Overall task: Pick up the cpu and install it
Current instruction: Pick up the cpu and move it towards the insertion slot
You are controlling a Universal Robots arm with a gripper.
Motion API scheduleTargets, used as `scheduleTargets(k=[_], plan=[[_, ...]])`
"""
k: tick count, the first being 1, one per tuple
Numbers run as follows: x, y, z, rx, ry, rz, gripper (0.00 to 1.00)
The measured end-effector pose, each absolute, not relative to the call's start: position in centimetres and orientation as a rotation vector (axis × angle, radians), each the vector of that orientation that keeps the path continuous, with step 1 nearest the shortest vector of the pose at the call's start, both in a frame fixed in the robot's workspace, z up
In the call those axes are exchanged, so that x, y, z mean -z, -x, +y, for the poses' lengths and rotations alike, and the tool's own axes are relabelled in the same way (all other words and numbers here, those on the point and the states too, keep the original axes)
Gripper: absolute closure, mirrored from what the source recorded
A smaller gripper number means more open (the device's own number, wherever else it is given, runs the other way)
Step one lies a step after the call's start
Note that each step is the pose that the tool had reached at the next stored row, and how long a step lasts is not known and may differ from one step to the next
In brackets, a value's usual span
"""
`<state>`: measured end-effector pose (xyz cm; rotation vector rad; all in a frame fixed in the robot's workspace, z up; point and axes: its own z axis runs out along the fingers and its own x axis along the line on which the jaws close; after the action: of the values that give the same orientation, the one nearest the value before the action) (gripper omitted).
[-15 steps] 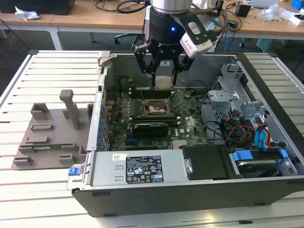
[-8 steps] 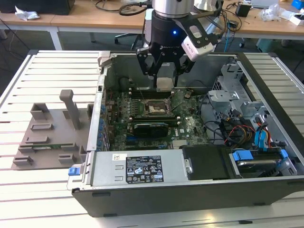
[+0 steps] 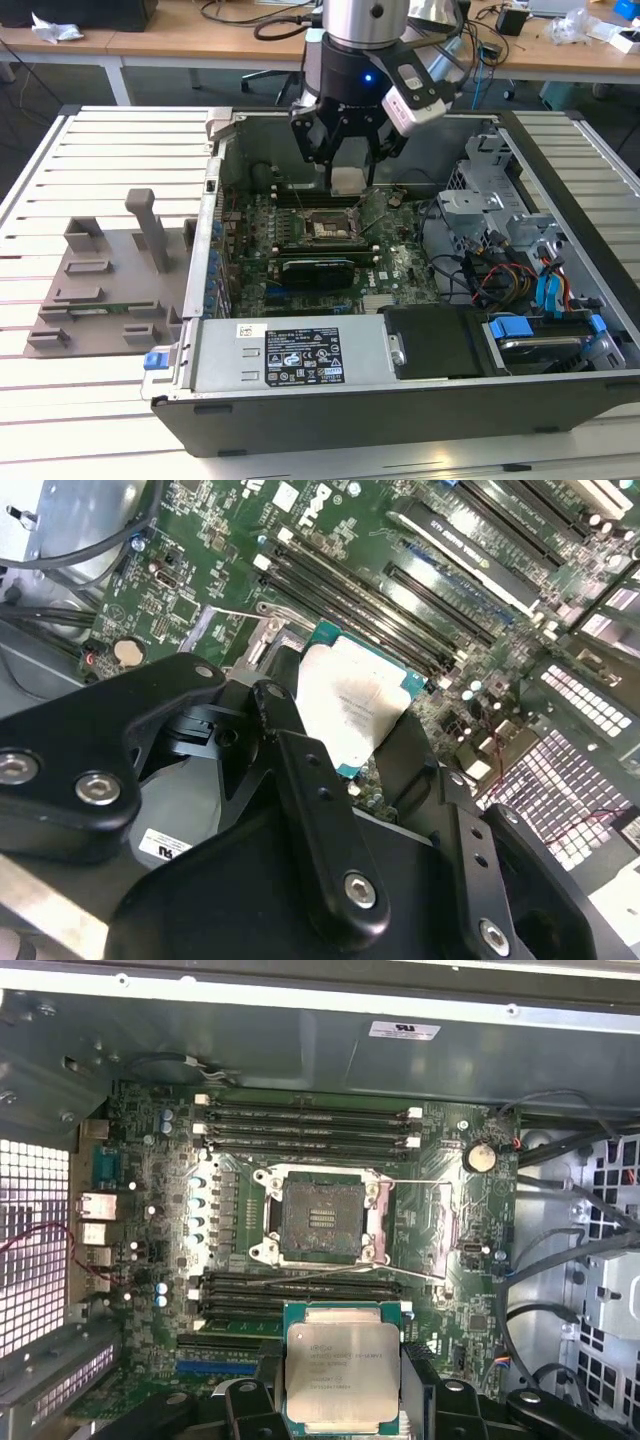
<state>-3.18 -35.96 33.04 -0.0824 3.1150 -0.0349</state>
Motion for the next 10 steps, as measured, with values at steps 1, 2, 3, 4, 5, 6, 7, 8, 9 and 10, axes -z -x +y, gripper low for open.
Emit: scheduleTargets(k=[1,2,3,4,5,6,7,8,9,10], plan=[[-32.98,3.18,-35.94,0.035,0.083,3.115,0.45],[-32.9,3.18,-35.93,0.035,0.083,3.115,0.45],[-32.81,3.19,-35.93,0.035,0.082,3.115,0.45],[-32.77,3.19,-35.93,0.035,0.082,3.115,0.45],[-32.72,3.19,-35.93,0.035,0.082,3.115,0.45],[-32.67,3.19,-35.93,0.035,0.082,3.115,0.45],[-32.6,3.19,-35.93,0.035,0.082,3.115,0.45],[-32.46,3.19,-35.93,0.035,0.082,3.115,0.45],[-32.31,3.19,-35.93,0.035,0.082,3.115,0.45],[-32.24,3.19,-35.93,0.035,0.082,3.115,0.45]])
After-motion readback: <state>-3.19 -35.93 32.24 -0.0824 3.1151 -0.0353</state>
